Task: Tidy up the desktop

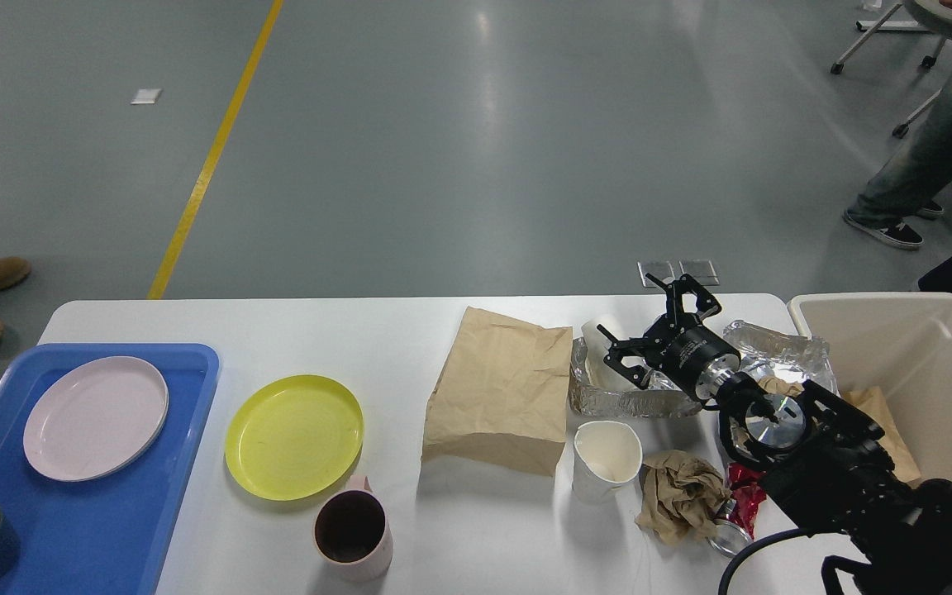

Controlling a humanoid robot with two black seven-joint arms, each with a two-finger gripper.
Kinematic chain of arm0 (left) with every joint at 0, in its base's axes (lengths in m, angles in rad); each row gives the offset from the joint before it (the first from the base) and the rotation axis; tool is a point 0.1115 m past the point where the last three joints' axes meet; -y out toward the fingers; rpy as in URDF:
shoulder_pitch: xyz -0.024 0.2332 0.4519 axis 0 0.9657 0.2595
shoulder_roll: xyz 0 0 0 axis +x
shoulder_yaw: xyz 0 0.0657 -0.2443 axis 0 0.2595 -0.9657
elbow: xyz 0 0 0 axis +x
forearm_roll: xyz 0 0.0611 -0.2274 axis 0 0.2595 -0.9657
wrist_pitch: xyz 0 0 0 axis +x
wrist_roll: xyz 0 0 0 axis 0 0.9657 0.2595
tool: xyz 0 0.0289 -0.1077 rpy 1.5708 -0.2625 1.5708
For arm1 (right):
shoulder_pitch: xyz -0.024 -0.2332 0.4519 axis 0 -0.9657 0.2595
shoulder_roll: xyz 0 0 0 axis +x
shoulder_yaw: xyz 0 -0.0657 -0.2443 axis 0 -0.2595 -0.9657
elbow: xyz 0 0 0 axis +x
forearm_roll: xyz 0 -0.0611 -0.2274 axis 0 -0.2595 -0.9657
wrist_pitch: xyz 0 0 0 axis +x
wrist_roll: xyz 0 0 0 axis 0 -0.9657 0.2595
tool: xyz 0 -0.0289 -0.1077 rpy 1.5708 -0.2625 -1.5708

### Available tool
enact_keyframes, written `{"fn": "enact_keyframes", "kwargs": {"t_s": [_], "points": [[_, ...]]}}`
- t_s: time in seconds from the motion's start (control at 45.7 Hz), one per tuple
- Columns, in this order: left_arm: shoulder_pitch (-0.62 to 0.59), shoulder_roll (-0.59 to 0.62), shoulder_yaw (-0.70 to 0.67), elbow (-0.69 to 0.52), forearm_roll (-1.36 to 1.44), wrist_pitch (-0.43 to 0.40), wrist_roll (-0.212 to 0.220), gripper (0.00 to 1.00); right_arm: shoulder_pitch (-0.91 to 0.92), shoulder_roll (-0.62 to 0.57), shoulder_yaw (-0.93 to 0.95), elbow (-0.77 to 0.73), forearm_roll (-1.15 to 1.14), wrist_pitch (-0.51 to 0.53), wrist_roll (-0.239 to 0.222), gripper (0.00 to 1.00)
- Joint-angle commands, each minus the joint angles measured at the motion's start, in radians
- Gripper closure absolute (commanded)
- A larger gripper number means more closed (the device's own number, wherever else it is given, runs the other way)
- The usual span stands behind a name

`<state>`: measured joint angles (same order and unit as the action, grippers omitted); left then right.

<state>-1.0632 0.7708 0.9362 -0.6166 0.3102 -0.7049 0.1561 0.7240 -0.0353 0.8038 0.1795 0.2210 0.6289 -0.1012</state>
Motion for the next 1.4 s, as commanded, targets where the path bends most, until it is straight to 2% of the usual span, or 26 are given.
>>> {"fn": "enact_keyframes", "kwargs": {"t_s": [0.0,0.153,0.394,0.504,0.657,0.876,1.007,1.226,1.336,1.379], "points": [[0.008,-0.007,-0.002,0.0,0.018,0.031,0.013,1.0,0.0,0.0,0.0,0.0,0.001,0.0,0.0,0.0],[0.026,-0.016,-0.016,0.0,0.026,0.059,0.02,1.0,0.0,0.0,0.0,0.0,0.0,0.0,0.0,0.0],[0.04,-0.036,-0.036,0.0,0.026,0.085,0.022,0.9,0.0,0.0,0.0,0.0,0.0,0.0,0.0,0.0],[0.038,-0.036,-0.036,0.0,0.027,0.085,0.022,0.74,0.0,0.0,0.002,0.0,0.0,0.0,0.0,0.0],[0.042,-0.036,-0.034,-0.002,0.035,0.084,0.02,0.58,-0.002,0.0,0.0,0.002,0.0,0.0,0.0,0.0],[0.031,-0.007,-0.034,-0.018,0.035,0.058,0.019,0.26,-0.002,0.0,0.0,0.0,0.0,0.0,0.0,0.0],[0.002,0.042,-0.023,-0.046,0.038,-0.005,0.02,0.19,-0.002,0.0,0.0,0.0,0.0,0.0,0.0,0.0],[-0.165,0.157,0.018,-0.098,0.038,-0.185,0.02,0.16,-0.002,0.0,0.0,0.002,0.0,0.0,0.0,0.0],[-0.253,0.162,0.061,-0.1,0.038,-0.252,0.02,0.15,-0.002,0.0,0.002,0.002,0.0,0.0,0.0,0.0],[-0.293,0.163,0.081,-0.1,0.038,-0.255,0.02,0.14,-0.002,0.0,0.0,0.002,0.0,0.0,0.0,0.0]]}}
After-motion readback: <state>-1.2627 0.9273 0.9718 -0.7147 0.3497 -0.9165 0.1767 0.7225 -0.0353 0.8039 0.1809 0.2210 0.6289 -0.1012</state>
